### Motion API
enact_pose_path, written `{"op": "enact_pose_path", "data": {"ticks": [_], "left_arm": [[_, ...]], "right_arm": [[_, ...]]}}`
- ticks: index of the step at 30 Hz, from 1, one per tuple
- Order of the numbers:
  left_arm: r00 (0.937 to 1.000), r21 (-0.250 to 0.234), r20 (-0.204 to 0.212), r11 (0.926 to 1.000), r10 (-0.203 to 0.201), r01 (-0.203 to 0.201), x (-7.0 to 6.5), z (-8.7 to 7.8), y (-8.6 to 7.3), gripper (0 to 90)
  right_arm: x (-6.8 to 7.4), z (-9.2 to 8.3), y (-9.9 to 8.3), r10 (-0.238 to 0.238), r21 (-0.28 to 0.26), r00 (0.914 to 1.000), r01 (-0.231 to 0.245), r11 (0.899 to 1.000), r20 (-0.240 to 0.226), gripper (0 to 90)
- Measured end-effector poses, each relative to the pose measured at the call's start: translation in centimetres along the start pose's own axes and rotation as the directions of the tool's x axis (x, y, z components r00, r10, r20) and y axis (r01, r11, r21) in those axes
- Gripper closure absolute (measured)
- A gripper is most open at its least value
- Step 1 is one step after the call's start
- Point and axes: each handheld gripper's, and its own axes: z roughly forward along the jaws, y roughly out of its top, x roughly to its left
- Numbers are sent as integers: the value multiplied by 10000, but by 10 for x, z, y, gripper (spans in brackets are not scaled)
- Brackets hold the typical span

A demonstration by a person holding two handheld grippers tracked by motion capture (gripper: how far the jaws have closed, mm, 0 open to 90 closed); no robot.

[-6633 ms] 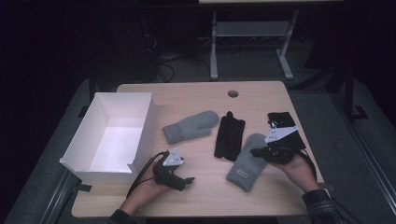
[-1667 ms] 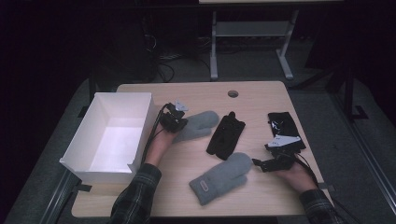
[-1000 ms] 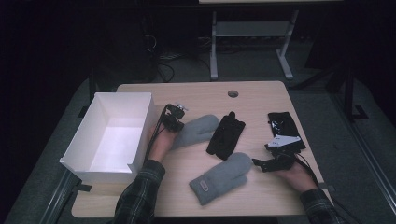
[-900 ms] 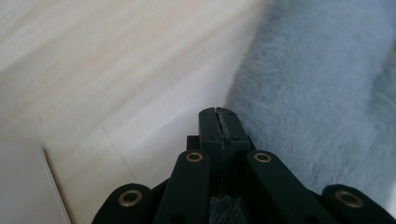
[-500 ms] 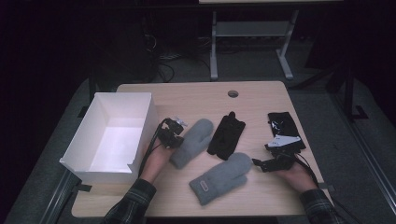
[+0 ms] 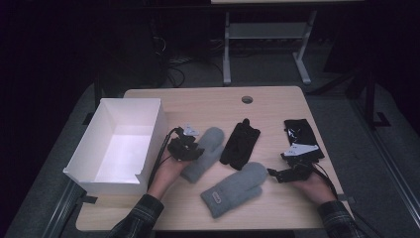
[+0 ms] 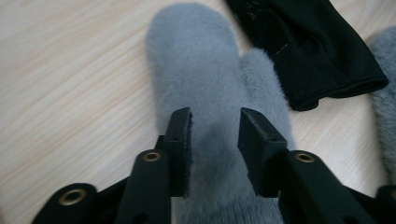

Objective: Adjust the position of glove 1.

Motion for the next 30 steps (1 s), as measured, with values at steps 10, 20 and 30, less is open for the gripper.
{"op": "enact_pose_path", "data": {"ticks": [10,20,30], "left_arm": [[9992,409,402,9991,46,-63,7,22,-11,617],[9978,291,627,9994,190,-209,10,21,-13,831],[9958,-566,903,9982,-162,214,14,0,-7,878]], "right_arm": [[0,0,0,-5,3,10000,5,10000,2,160],[0,0,0,24,-5,10000,-24,10000,1,161],[0,0,0,20,-18,10000,-20,10000,8,160]]}}
